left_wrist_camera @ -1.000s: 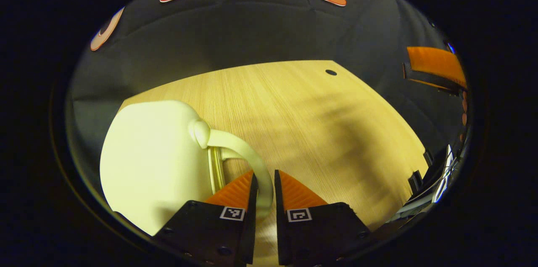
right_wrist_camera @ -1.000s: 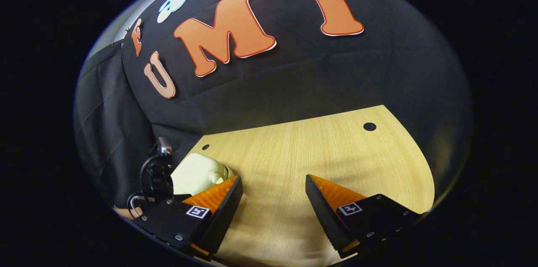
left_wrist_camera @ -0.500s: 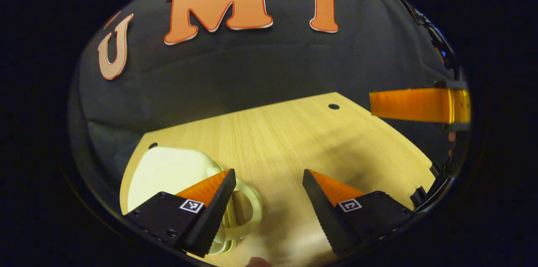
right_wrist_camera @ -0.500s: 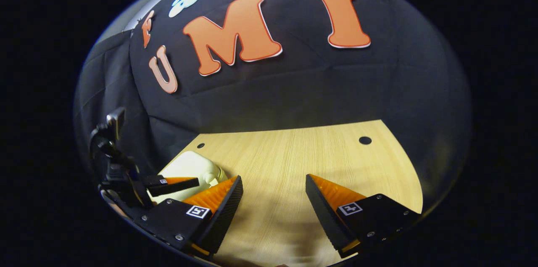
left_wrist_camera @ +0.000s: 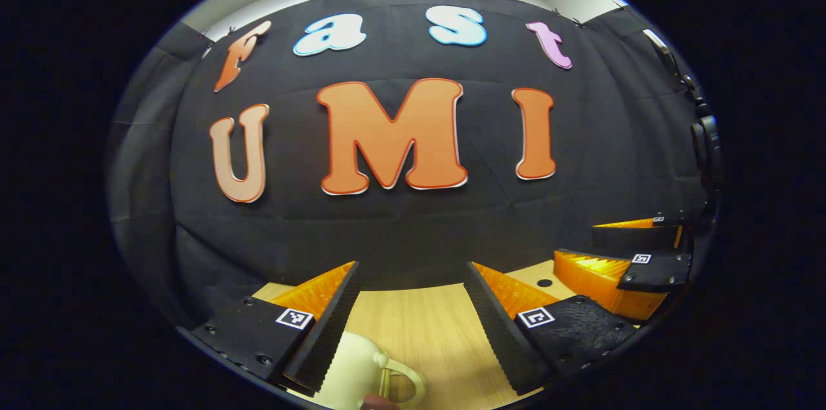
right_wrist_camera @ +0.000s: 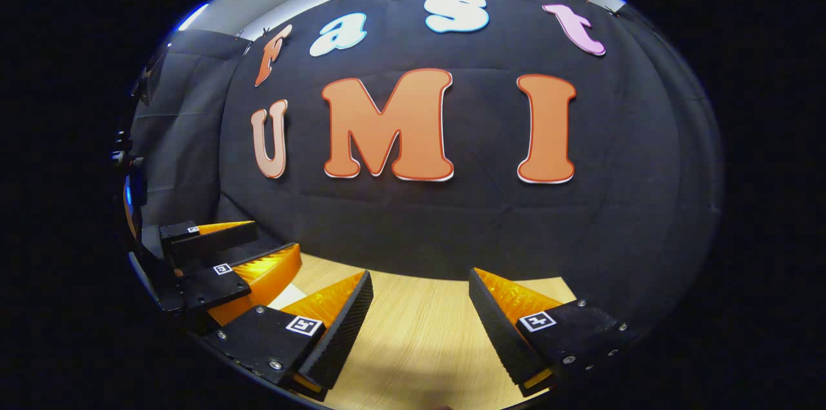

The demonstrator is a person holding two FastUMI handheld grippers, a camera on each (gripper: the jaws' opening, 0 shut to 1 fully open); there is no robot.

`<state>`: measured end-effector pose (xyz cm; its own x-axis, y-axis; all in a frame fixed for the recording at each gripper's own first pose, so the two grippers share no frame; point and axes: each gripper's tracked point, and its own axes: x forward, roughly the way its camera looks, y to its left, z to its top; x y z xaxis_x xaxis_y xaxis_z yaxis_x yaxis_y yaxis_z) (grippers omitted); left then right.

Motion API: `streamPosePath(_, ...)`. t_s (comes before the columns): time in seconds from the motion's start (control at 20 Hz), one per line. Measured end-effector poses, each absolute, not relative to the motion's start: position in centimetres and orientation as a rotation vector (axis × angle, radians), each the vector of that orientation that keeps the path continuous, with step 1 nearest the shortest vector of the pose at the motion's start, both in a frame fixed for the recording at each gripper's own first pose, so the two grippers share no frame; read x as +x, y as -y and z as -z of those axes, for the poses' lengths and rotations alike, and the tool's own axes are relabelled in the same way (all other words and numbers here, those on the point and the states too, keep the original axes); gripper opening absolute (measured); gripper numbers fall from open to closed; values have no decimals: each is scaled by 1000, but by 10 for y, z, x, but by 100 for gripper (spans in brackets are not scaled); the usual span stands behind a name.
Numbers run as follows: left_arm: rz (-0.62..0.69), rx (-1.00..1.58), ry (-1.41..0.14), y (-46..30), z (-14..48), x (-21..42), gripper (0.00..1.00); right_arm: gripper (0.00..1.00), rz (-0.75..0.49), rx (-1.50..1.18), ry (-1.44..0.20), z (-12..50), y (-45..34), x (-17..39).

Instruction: First open the suitcase, pack the skin care products into it, and then close the suitcase.

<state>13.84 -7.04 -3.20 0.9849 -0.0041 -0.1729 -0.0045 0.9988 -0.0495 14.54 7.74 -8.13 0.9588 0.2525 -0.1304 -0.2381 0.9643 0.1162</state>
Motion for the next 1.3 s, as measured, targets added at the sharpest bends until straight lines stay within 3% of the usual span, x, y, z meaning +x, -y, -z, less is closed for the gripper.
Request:
streamPosePath(0.5, -24, -72, -136, 48, 24, 123, 99, 96, -350, -1, -42, 73, -118, 132)
streamPosePath(1.3, 186, -26, -29, -26, -3, 127, 99, 96, -151, -120, 2, 20, -156, 109)
